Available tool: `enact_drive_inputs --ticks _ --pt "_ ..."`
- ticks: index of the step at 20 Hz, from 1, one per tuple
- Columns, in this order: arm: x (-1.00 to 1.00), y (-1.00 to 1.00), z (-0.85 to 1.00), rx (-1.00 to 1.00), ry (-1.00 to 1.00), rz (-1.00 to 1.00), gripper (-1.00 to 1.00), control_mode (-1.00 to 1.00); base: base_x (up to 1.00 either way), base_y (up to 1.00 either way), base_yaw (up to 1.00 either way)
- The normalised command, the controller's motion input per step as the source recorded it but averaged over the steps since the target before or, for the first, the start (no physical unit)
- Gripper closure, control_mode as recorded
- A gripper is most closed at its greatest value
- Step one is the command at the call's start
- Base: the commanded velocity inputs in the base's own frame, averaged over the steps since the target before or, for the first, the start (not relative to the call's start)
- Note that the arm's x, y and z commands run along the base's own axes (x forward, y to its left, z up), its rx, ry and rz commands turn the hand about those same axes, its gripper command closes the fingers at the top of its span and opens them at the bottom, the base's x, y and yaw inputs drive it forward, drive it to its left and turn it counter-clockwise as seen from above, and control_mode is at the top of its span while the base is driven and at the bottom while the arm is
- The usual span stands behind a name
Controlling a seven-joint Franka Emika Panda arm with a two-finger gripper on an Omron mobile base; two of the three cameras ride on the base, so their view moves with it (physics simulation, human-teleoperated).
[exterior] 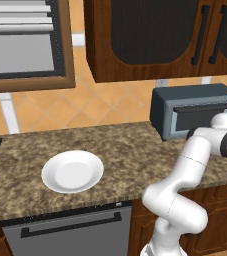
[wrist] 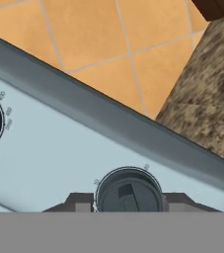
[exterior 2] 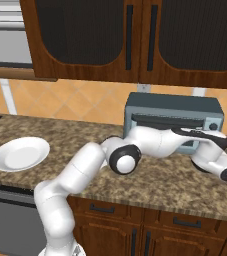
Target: Pick up the kebab skewer and baguette bread, and place them inside the toaster oven. Close the toaster oven door and start by setting the timer.
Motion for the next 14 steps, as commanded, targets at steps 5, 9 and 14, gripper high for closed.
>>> enact_drive_inputs --ticks 5,9,14 --pt "0.4 0.06 0.39 0.19 0.12 -0.02 1.0 -1.0 0.0 0.0 0.0" --pt "0.48 0.15 0.23 0.21 0.05 -0.04 1.0 -1.0 0.0 0.0 0.0" --pt "0.53 0.33 0.21 0.2 0.02 -0.1 1.0 -1.0 0.0 0.0 0.0"
